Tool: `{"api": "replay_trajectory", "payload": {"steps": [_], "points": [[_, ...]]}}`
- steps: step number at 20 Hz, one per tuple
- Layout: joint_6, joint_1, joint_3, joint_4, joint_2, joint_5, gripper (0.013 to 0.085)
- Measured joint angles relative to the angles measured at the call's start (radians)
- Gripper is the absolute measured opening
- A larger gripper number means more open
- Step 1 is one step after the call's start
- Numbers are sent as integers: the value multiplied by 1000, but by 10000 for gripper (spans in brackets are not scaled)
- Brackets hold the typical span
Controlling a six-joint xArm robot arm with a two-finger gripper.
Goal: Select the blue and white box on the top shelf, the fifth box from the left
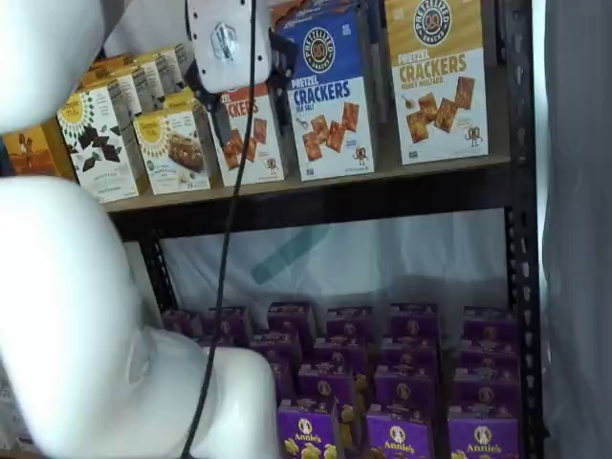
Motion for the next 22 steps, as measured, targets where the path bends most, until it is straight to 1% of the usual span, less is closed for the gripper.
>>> {"api": "replay_trajectory", "payload": {"steps": [4, 7, 14, 22], "points": [[-8, -7, -29, -9, 40, -41, 850], [-1, 4, -60, -17, 84, -55, 850], [15, 25, -106, -39, 140, -88, 850], [11, 17, -132, -30, 167, -100, 850]]}}
